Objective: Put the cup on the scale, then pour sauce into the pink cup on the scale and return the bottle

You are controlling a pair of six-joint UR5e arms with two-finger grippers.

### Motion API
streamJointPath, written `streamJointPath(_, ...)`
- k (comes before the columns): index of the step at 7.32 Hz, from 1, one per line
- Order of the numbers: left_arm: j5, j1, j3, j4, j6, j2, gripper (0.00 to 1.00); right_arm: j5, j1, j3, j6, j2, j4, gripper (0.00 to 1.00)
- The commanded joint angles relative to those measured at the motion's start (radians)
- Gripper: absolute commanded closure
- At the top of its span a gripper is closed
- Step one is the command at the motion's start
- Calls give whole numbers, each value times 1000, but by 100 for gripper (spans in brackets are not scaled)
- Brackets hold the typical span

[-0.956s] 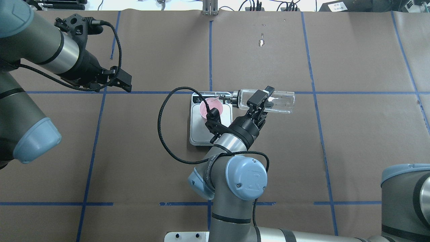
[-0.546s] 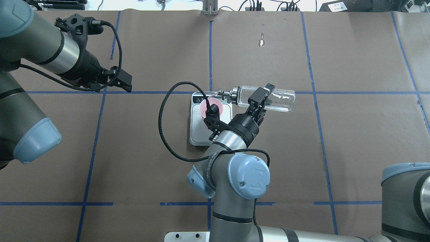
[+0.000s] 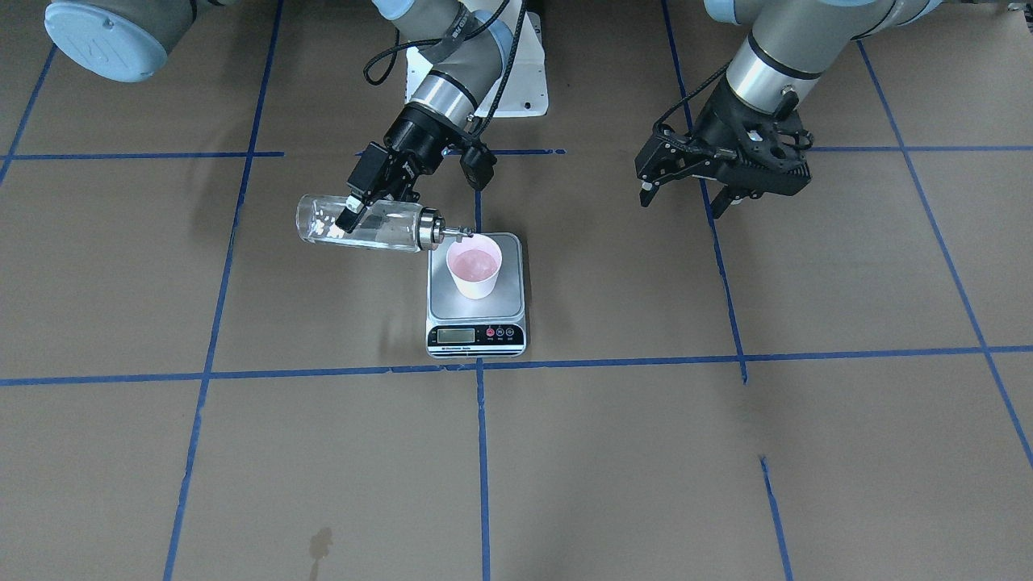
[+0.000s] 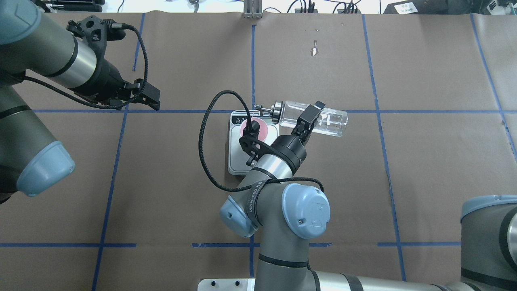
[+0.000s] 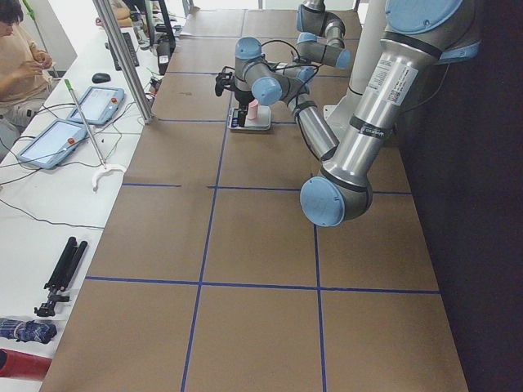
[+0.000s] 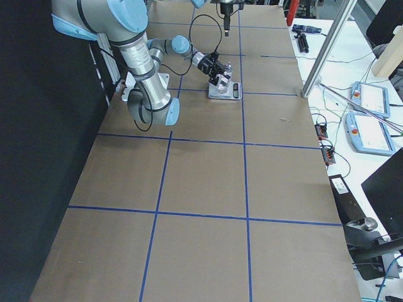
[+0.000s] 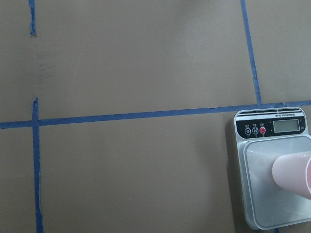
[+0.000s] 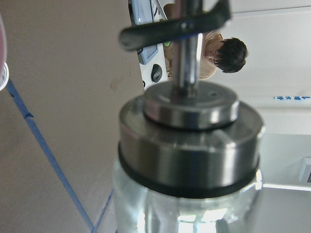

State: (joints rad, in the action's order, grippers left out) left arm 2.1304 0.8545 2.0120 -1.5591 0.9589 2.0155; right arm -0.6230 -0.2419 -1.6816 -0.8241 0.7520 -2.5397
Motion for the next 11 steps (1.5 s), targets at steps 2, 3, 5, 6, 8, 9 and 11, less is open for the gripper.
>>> streamJointPath(2, -1, 0, 2, 1, 4, 5, 1, -26, -20, -29, 0, 30, 134, 100)
streamJointPath(3, -1, 0, 8, 2, 4, 3, 1, -27, -28, -55, -1, 50, 183, 100)
streamJointPath(5, -1, 0, 8, 2, 4, 3, 1, -88, -39, -143, -4, 139, 307, 100)
streamJointPath(6, -3, 0, 8, 2, 4, 3, 1, -93, -46, -191, -3, 177, 375, 100)
streamJointPath(8, -3, 0, 10, 4, 4, 3, 1, -162, -71, -252, -7, 245, 485, 100)
streamJointPath(9, -4, 0, 8, 4, 4, -1, 1, -164, -83, -273, -48, 301, 563, 100)
streamJointPath(11, -7, 0, 8, 4, 4, -7, 1, -237, -114, -300, -152, 433, 773, 100)
